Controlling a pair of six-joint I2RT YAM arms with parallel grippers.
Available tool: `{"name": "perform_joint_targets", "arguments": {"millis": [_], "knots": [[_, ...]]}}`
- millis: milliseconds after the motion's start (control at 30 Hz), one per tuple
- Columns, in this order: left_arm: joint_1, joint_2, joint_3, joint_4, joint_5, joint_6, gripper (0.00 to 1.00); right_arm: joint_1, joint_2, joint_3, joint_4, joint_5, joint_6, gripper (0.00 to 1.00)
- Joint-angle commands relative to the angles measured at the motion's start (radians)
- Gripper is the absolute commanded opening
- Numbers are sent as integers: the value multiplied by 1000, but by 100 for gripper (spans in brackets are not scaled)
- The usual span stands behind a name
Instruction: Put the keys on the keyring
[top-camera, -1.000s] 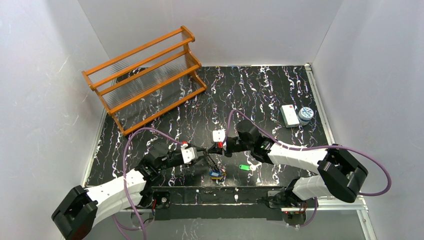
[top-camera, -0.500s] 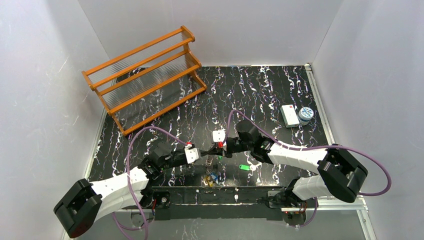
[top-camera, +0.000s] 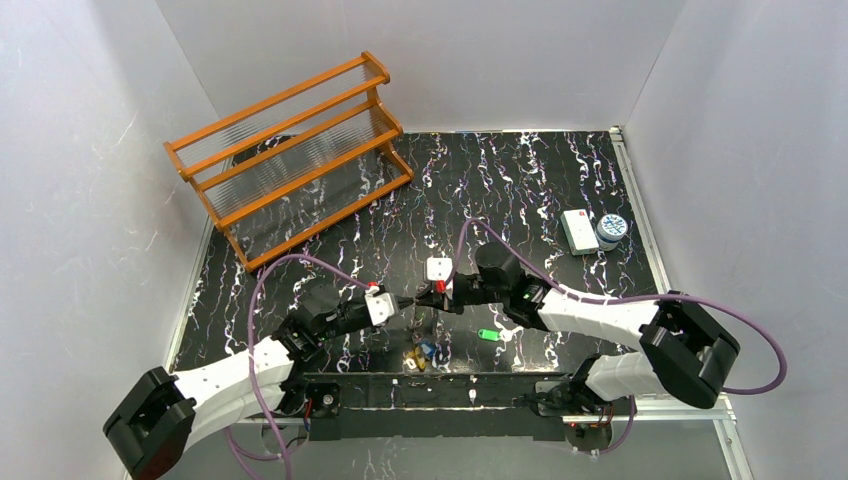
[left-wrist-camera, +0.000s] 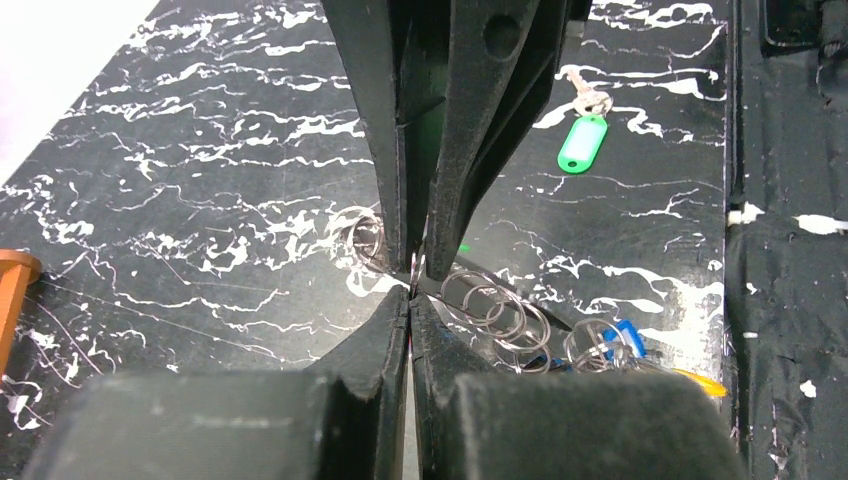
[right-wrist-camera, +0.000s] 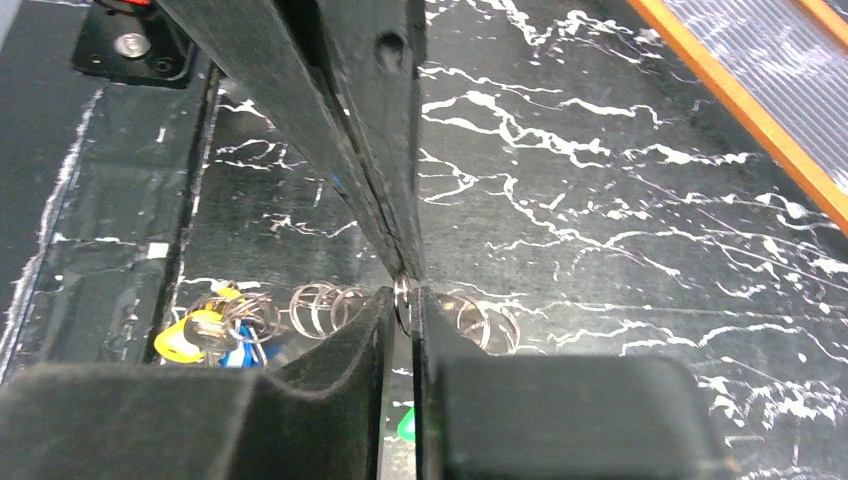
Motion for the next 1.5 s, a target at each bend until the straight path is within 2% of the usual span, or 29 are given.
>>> {"name": "perform_joint_targets", "arguments": {"millis": [0, 200, 467, 567, 667, 700, 800, 867, 933, 1000, 1100, 1167, 1200, 1333, 1467], "knots": [[-3, -45, -13, 40, -2, -13, 0, -1, -49, -42, 72, 93, 34, 23], [-2, -41, -13, 41, 7, -19, 0, -1, -61, -61, 81, 111, 43, 28], [-2, -34, -12, 43, 9, -22, 0, -1, -47, -66, 117, 98, 57, 27], [-2, -56, -25, 43, -31, -31, 0, -2, -56, -81, 127, 152, 57, 28], [-3, -80, -40, 43, -109, -64, 2, -3, -62, -96, 138, 176, 65, 34], [-3, -87, -45, 42, -146, -84, 9, -3, -61, -98, 142, 181, 72, 37], [-2, -106, -55, 35, -252, -162, 20, -2, -54, -112, 179, 233, 115, 44], [-2, -117, -58, 23, -325, -233, 34, -4, -49, -124, 222, 286, 160, 51], [-2, -124, -50, -11, -405, -321, 45, -5, -41, -132, 266, 365, 243, 62], [-1, -127, -33, -67, -487, -418, 56, -6, -29, -123, 276, 519, 372, 76], [-2, -114, 7, -169, -556, -534, 62, -8, 12, -69, 233, 729, 482, 84], [-1, -94, 36, -234, -588, -591, 65, -7, 38, -9, 137, 770, 519, 90], [-1, -77, 59, -270, -629, -631, 71, -8, 55, 25, 84, 770, 534, 92], [1, -5, 137, -432, -750, -765, 81, -9, 152, 179, -127, 672, 566, 90], [4, 65, 197, -530, -774, -823, 82, -8, 221, 227, -146, 529, 600, 81]]}}
